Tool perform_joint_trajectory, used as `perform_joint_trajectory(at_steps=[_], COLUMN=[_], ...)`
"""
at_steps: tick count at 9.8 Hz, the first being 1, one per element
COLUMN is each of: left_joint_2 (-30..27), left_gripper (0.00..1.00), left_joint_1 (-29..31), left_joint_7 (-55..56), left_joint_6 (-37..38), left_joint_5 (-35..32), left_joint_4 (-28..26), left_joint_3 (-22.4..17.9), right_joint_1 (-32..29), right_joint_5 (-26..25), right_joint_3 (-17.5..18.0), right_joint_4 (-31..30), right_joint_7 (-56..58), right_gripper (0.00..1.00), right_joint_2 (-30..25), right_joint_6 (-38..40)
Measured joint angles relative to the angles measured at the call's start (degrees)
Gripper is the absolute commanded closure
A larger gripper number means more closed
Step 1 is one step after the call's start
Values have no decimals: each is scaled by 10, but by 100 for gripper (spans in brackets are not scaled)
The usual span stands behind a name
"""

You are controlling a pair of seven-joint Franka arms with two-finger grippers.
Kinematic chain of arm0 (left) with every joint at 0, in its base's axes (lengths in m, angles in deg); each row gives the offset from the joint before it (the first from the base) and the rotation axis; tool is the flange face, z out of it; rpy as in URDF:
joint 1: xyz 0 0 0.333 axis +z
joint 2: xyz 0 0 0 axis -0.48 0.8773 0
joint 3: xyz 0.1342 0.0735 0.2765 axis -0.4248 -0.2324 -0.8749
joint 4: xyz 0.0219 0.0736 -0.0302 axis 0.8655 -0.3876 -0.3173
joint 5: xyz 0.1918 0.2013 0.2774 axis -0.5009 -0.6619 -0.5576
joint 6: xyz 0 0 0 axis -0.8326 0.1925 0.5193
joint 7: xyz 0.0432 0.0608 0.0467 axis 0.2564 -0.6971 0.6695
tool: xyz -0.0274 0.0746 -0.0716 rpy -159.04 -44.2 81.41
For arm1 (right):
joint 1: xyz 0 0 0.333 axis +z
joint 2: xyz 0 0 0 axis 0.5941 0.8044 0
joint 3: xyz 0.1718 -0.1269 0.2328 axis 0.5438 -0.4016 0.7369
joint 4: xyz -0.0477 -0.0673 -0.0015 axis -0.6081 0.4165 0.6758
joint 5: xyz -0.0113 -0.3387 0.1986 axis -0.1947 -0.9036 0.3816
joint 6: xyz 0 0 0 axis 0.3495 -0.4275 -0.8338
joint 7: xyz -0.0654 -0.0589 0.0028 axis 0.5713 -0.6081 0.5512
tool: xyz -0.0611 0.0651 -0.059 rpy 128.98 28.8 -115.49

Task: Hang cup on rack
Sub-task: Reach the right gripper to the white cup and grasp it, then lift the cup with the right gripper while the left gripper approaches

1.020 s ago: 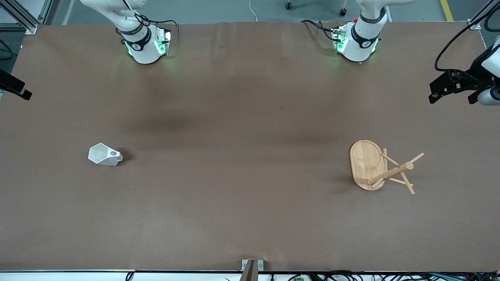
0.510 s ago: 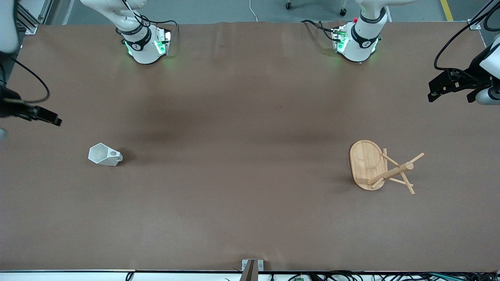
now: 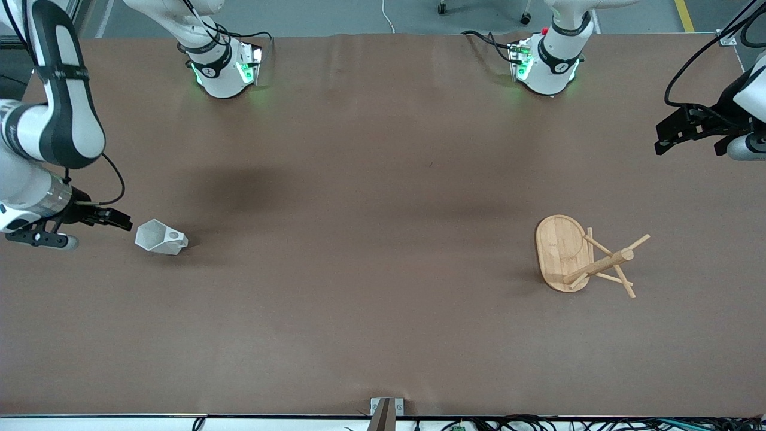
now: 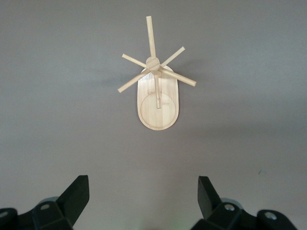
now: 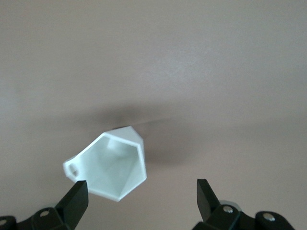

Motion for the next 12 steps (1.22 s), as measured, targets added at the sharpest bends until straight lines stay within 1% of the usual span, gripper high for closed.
perform_joint_trajectory(at_steps=[2,3,5,6,7,8,9,10,11,12], left_joint_2=[2,4,7,7,7,7,7,7,7,9], left_gripper=[0,0,0,0,0,0,0,0,0,0], left_joint_1=[-1,-1,-1,0,0,-1,-1,-1,-2,-2], left_joint_7=[0,0,0,0,1,1,1,1,1,2], left_joint_6=[0,0,0,0,0,0,0,0,0,0], left_joint_5=[0,0,0,0,0,0,0,0,0,0], left_joint_4=[0,0,0,0,0,3,9,13,13,13], left_joint_3=[0,1,1,0,0,0,0,1,1,1], right_joint_1=[0,0,0,0,0,0,1,1,1,1], right_joint_5=[0,0,0,0,1,1,1,1,1,1], right_joint_3=[0,0,0,0,1,2,2,2,2,3], right_joint_4=[-39,-55,-60,-60,-60,-60,-60,-60,-60,-61], right_joint_7=[1,1,1,1,1,1,1,1,1,1], right_gripper=[0,0,6,14,29,47,59,63,72,86], right_joint_2=[35,46,61,64,65,65,66,66,67,68], right_joint_6=[-85,-109,-124,-127,-127,-127,-126,-126,-126,-126])
